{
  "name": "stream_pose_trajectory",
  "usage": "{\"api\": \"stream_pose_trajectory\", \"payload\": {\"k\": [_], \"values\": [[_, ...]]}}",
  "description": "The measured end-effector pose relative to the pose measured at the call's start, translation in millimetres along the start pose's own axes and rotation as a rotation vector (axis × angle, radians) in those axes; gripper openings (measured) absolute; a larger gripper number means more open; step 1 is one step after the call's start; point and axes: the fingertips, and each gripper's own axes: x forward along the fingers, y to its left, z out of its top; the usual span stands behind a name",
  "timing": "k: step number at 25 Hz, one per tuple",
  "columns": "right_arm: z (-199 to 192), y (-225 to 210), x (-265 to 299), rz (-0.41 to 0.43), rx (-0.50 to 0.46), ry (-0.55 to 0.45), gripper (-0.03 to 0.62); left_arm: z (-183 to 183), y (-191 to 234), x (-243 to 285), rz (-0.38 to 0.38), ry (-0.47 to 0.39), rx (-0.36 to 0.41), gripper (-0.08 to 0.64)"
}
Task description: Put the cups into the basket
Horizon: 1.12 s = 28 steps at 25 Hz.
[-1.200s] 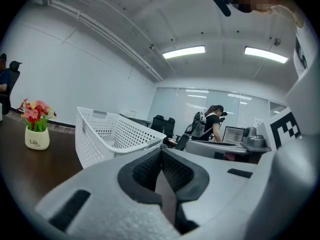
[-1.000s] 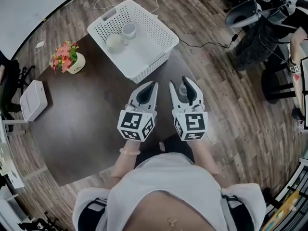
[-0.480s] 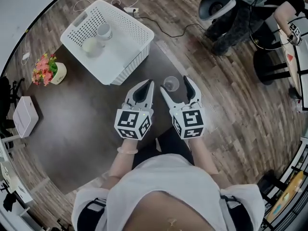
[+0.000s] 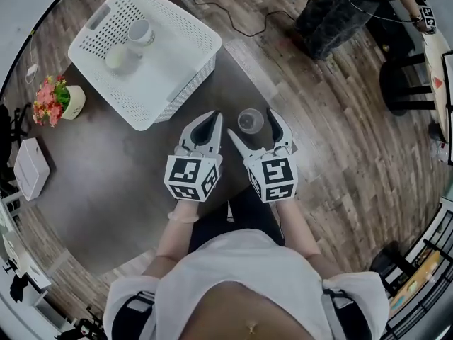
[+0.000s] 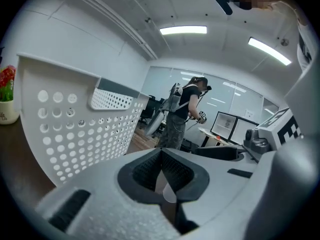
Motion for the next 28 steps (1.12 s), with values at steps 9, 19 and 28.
{"api": "stream_pose_trajectory", "payload": {"k": [9, 19, 28], "values": [[-30.0, -14.9, 16.9, -0.018, 0.029, 0.085, 0.403, -18.6, 7.3, 21.4, -0.004, 0.059, -0.008, 0.011], [-48.1, -17.1, 30.1, -0.052, 0.032, 0.171, 0.403, -26.8, 16.7, 25.3, 0.011, 0.084, -0.021, 0.011], [-52.4, -18.6, 28.8, -0.071, 0.037, 0.19, 0.373, -28.7, 18.9, 22.5, 0.023, 0.082, -0.036, 0.011]]}}
